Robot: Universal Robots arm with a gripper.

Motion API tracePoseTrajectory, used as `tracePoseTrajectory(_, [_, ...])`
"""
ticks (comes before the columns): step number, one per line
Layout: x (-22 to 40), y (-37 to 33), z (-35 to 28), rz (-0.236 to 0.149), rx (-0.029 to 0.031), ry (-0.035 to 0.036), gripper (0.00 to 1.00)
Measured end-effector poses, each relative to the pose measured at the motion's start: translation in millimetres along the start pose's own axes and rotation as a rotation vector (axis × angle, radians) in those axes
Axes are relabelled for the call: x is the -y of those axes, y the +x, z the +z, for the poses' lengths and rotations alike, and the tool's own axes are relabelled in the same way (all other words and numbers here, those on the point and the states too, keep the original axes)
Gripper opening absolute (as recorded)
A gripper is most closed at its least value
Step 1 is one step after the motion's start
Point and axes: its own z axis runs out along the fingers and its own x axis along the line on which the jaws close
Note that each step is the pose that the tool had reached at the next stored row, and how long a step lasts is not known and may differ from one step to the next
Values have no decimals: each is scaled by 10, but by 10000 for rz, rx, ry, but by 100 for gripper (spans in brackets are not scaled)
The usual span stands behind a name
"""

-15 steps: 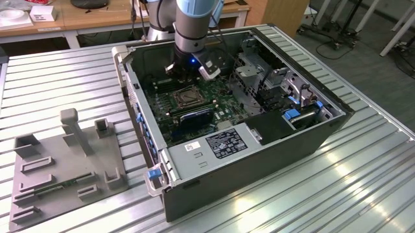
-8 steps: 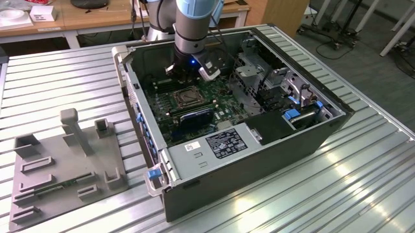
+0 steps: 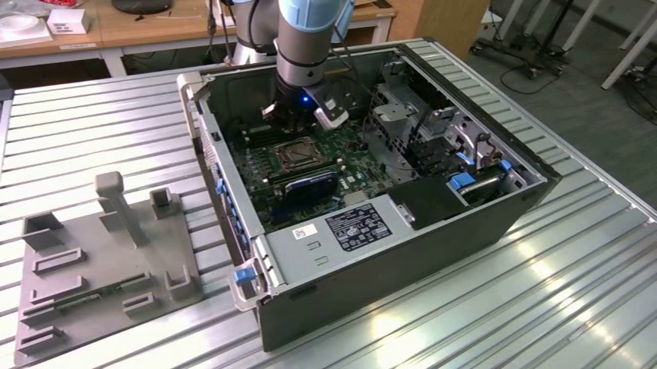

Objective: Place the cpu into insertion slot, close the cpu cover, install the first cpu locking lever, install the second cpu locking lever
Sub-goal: 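Install the first cpu locking lever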

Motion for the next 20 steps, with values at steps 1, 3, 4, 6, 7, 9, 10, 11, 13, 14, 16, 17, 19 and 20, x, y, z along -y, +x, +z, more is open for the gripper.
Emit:
tracePoseTrajectory(1, [0,0,1,0,1,-2,11])
tracePoseTrajectory(3, [0,0,2,0,2,-3,11])
tracePoseTrajectory(4, [0,0,2,0,2,-4,11])
tracePoseTrajectory(6, [0,0,2,0,2,-4,11])
tracePoseTrajectory(7, [-1,0,0,-1,3,-5,11])
tracePoseTrajectory(9, [-5,-2,-10,-2,9,-16,11])
tracePoseTrajectory(10, [-8,-2,-23,-1,6,-14,11])
tracePoseTrajectory(11, [-11,-1,-40,-1,3,-8,11])
tracePoseTrajectory(13, [-19,-2,-72,0,2,-7,11])
tracePoseTrajectory(14, [-23,-2,-89,0,2,-7,11])
tracePoseTrajectory(16, [-32,-3,-123,0,3,-8,11])
tracePoseTrajectory(17, [-34,-4,-128,-1,3,-8,11])
tracePoseTrajectory(19, [-34,-4,-128,-2,4,-11,11])
tracePoseTrajectory(20, [-34,-4,-129,-1,4,-9,11])
